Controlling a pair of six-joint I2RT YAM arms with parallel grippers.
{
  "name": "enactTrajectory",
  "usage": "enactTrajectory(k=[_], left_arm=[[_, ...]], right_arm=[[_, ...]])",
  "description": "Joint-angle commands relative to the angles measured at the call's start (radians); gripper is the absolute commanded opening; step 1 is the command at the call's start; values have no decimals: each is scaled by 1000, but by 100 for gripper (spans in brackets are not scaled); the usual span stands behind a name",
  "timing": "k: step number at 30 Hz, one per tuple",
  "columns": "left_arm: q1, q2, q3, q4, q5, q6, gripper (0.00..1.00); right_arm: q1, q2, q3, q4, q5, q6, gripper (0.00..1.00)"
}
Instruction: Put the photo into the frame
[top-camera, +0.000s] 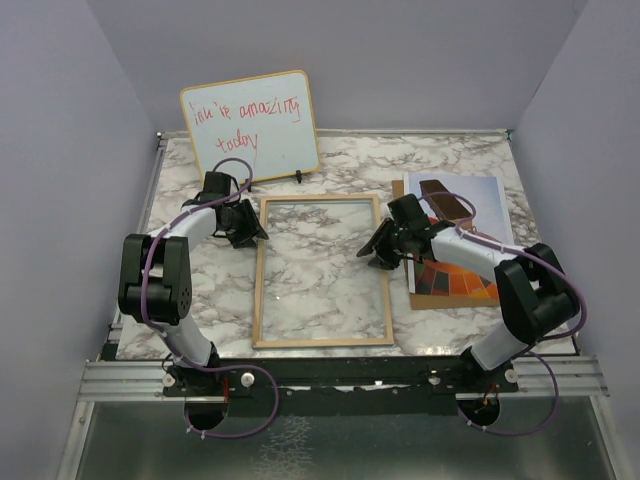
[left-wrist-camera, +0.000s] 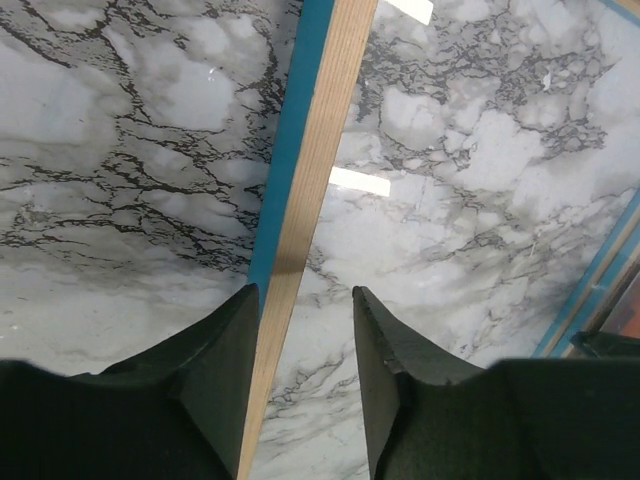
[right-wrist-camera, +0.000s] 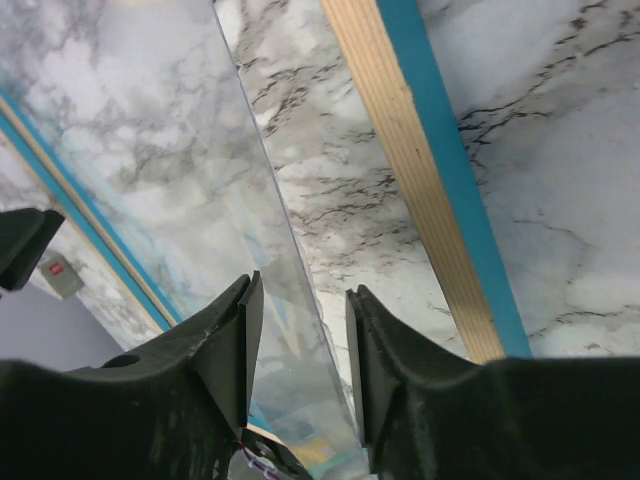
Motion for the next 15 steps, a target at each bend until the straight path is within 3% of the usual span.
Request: enactTrajectory(k=[1,8,13,15], left_arm=[[1,-19,-20,-5,-46,-2,39],[1,-2,-19,-33,-110,12,16],[1,-7,-19,-37,-114,19,8],[1,9,-20,-39,-89,25,2]], right_arm=[[8,-55,-72,189,-91,-1,39],[8,-97,-150,387,-167,-46,13],[7,-121,-187,500,-213,-48,1],[7,-130,-200,539,-230,-49,1]])
